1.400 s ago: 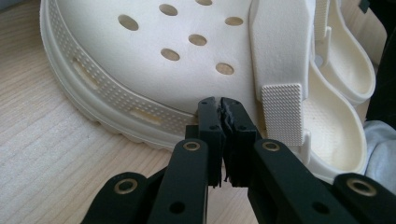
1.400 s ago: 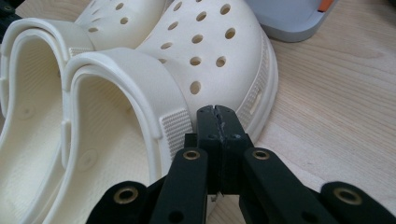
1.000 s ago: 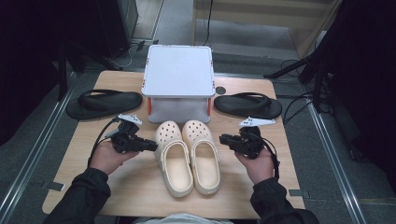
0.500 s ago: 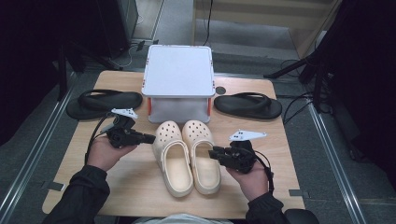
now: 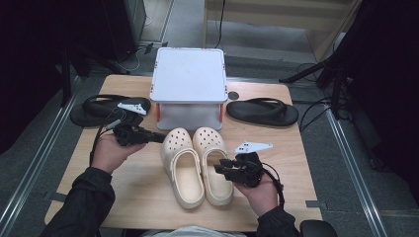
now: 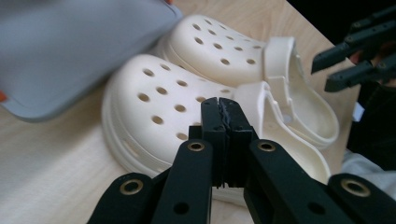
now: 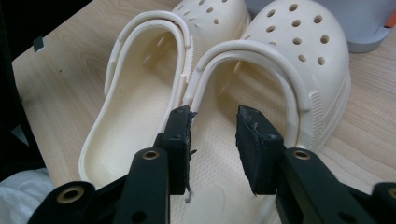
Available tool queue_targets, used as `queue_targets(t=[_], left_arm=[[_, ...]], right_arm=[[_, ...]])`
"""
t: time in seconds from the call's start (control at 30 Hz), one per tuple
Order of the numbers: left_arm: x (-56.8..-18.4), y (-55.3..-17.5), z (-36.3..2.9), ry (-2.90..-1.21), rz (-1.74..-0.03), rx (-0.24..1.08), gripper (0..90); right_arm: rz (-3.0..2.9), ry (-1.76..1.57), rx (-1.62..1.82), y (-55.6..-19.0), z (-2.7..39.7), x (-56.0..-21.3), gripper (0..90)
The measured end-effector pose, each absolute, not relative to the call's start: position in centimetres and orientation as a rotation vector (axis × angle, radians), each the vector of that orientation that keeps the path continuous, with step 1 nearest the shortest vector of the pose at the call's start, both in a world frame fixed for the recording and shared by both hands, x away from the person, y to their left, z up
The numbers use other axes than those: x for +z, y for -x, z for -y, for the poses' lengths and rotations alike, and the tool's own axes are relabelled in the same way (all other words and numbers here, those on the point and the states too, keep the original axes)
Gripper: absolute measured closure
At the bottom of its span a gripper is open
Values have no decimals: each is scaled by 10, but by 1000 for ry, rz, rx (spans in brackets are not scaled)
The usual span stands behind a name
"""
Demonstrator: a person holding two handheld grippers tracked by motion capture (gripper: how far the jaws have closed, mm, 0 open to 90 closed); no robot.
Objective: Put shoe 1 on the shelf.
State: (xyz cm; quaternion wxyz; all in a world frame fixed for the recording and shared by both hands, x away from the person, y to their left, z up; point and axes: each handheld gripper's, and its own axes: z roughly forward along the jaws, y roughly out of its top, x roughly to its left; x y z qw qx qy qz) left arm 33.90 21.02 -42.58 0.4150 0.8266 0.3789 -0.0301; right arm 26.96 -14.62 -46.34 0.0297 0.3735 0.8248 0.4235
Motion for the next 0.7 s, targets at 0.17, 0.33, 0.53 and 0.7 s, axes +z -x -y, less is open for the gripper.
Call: queue_targets(t=[0.17,0.33,0.53,0.7], left_arm=[[-410,-352,-215,-2056,-962,-59,898],[-394,-366,-216,-2048,-959,-41,894],[-379,-385,-215,-2019,-963,-44,896],[-373,-396,-215,-2022,-970,-42,895]], right_arm=[[-2564,-1150,1298,-269,141,-468,633],[-2580,-1143,1280,-268,136,-473,619],[-2589,-1156,1268,-268,132,-476,609],[-2595,-1153,1252,-268,129,-478,599]])
